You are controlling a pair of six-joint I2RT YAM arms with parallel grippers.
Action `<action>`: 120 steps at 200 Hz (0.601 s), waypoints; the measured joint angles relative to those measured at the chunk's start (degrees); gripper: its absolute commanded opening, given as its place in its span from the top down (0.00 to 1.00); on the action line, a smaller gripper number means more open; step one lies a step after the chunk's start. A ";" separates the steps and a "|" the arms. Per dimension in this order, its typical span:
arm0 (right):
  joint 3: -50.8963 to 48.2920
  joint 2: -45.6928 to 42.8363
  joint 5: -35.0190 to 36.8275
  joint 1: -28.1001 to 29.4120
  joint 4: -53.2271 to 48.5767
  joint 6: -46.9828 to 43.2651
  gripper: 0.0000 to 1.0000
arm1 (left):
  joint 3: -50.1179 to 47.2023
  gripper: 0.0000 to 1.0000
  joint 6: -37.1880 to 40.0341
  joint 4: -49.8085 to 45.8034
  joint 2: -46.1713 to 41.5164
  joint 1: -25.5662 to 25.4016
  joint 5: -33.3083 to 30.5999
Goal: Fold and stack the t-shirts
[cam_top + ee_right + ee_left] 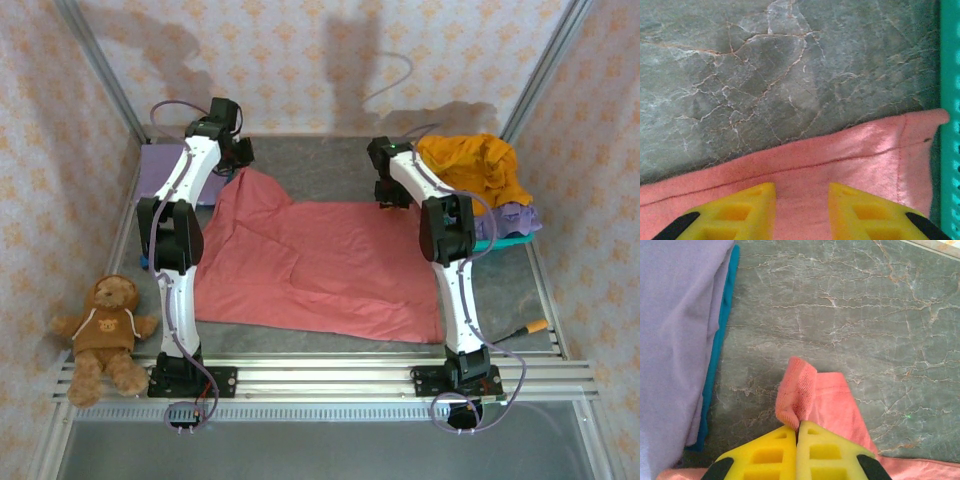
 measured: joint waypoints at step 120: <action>1.92 1.60 -3.26 0.00 1.79 -4.72 0.85 | -3.54 1.00 0.11 0.07 -3.41 0.28 0.00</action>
